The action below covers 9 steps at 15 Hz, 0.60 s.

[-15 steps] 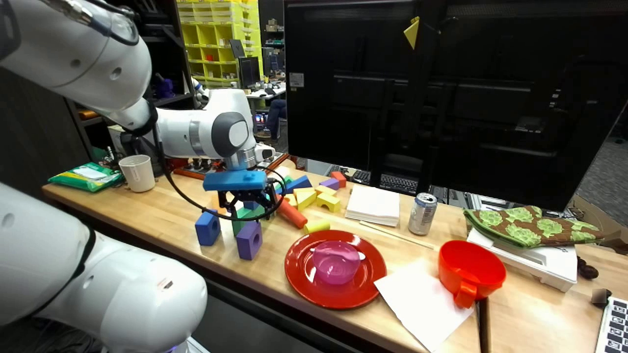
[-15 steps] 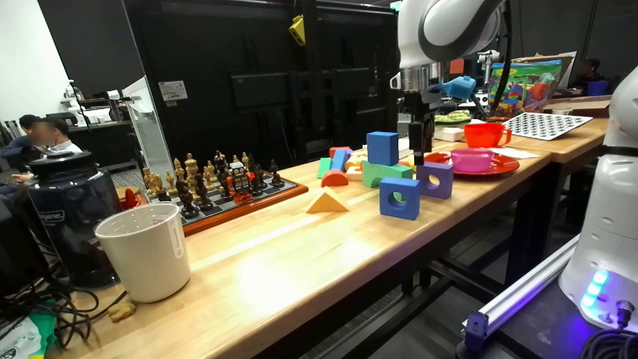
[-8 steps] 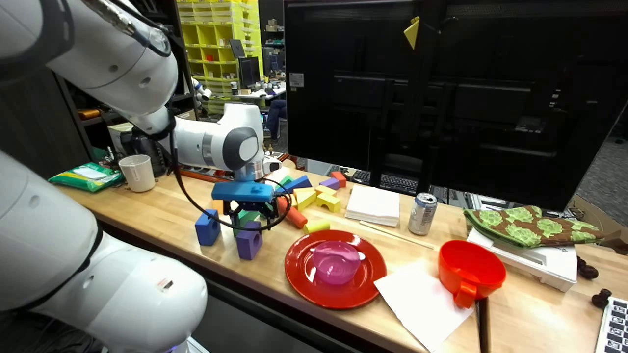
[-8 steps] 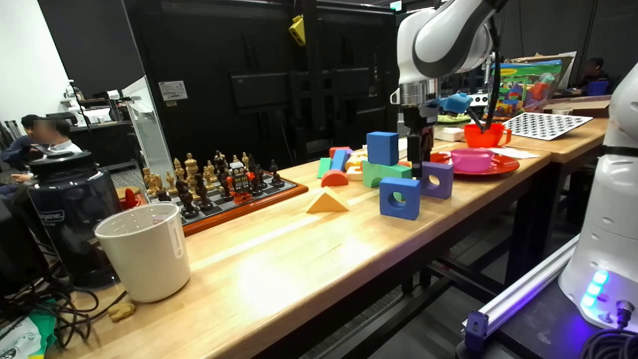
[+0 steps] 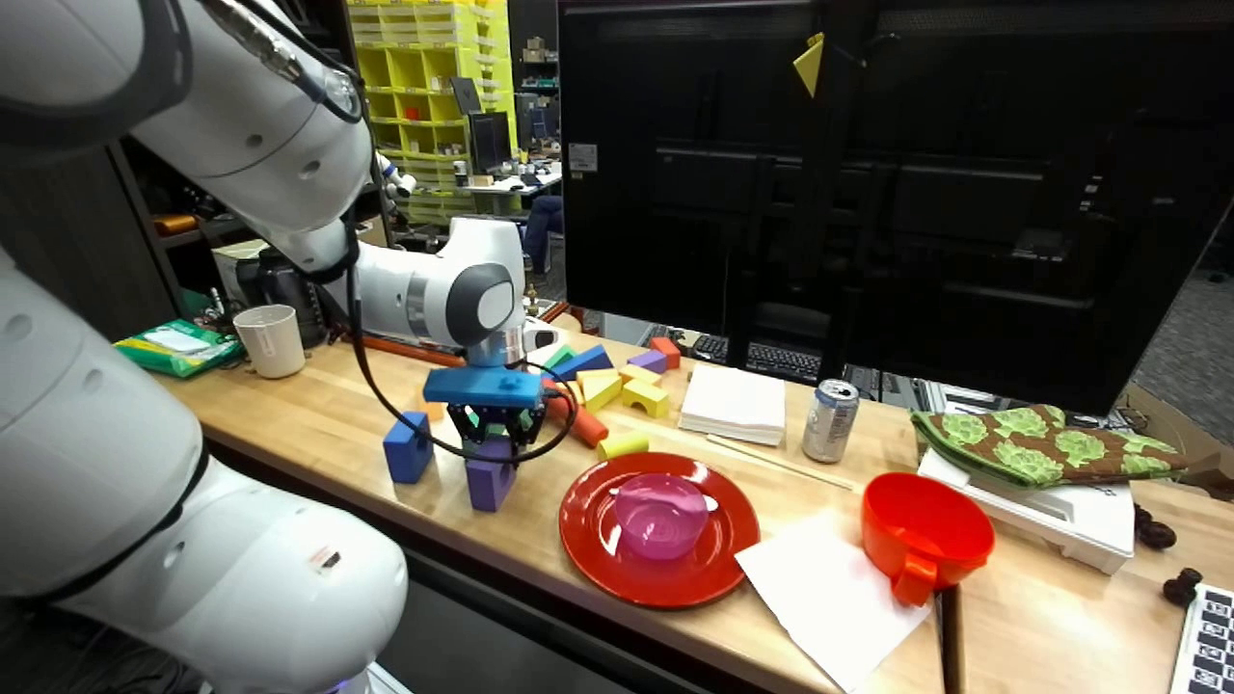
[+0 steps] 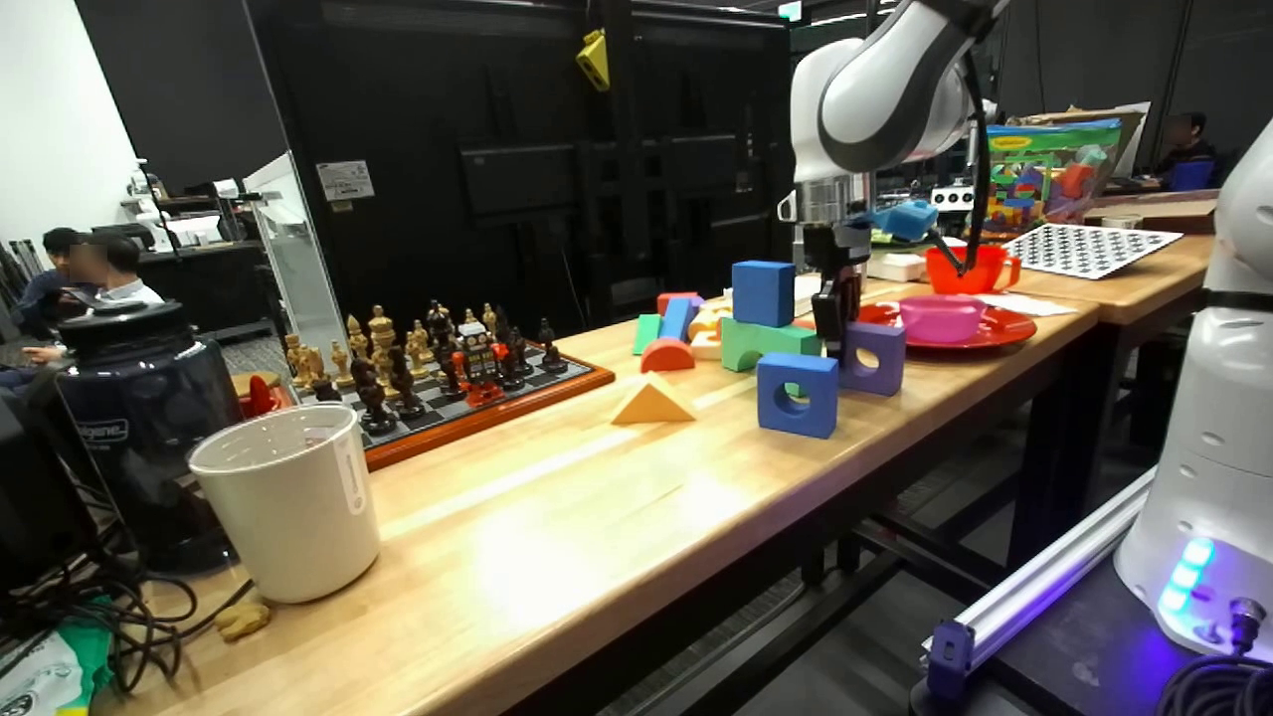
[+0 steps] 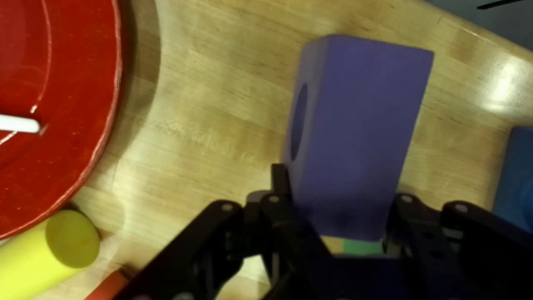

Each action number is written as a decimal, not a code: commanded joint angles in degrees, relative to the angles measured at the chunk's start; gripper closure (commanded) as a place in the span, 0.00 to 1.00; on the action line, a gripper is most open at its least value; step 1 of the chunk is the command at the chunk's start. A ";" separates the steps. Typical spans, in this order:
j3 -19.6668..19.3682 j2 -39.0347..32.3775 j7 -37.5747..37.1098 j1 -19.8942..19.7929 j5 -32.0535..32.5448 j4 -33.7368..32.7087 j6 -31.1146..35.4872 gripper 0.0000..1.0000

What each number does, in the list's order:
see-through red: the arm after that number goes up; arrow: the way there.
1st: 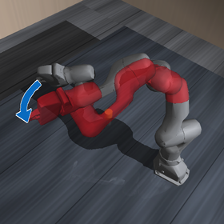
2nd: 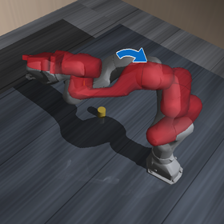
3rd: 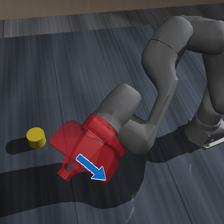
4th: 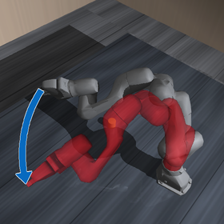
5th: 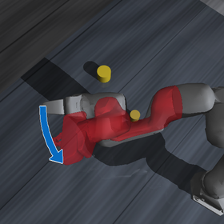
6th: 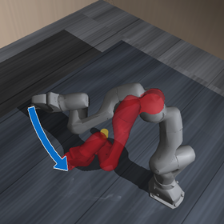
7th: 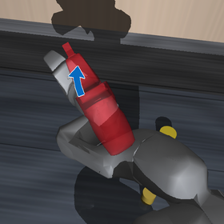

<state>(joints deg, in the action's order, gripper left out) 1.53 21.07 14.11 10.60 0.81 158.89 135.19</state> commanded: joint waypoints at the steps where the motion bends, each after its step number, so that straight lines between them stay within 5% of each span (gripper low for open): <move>1: 1.00 0.55 -0.52 -0.49 0.21 -0.09 0.40 0.83; 9: 4.63 2.64 -7.49 -1.15 4.15 0.54 -0.71 0.83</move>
<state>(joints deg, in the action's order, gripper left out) 4.27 21.68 9.40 10.32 3.29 158.76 135.19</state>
